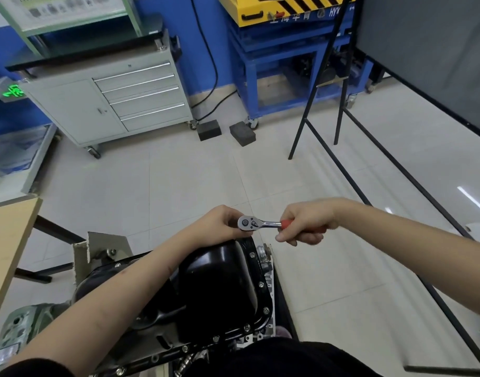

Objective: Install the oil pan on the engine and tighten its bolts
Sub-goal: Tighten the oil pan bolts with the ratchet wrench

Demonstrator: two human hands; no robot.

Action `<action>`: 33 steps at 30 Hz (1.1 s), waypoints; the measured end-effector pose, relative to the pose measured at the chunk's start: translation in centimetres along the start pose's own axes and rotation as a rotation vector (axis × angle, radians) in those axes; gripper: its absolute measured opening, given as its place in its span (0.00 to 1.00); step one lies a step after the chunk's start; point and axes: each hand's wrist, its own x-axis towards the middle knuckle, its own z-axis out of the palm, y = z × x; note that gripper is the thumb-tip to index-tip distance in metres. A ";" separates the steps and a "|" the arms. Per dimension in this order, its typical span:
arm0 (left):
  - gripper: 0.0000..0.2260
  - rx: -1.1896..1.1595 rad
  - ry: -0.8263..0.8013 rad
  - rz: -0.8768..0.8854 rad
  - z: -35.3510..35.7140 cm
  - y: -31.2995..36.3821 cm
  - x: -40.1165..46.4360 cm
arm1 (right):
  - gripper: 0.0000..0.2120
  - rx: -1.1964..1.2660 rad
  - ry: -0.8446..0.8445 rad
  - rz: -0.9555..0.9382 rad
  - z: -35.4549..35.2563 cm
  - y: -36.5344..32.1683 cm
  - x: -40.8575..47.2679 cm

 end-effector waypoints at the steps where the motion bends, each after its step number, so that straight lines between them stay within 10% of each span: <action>1: 0.04 -0.009 -0.010 0.006 0.0 0.0 0.0 | 0.15 0.204 0.054 -0.047 2.2 1.0 0.2; 4: 0.05 0.020 -0.055 0.007 -0.3 -0.3 0.2 | 0.13 0.964 0.123 -0.238 11.2 1.8 2.0; 7: 0.05 0.015 0.014 -0.006 -0.3 -0.7 0.1 | 0.14 1.202 0.236 -0.344 14.7 -0.1 4.3; 20: 0.07 -0.068 0.127 -0.003 0.0 -0.4 -0.1 | 0.07 -0.236 0.562 -0.232 2.3 -3.6 -0.2; 33: 0.07 -0.064 0.205 -0.016 0.3 1.4 0.4 | 0.03 -0.169 0.598 -0.401 -0.1 -5.2 -3.3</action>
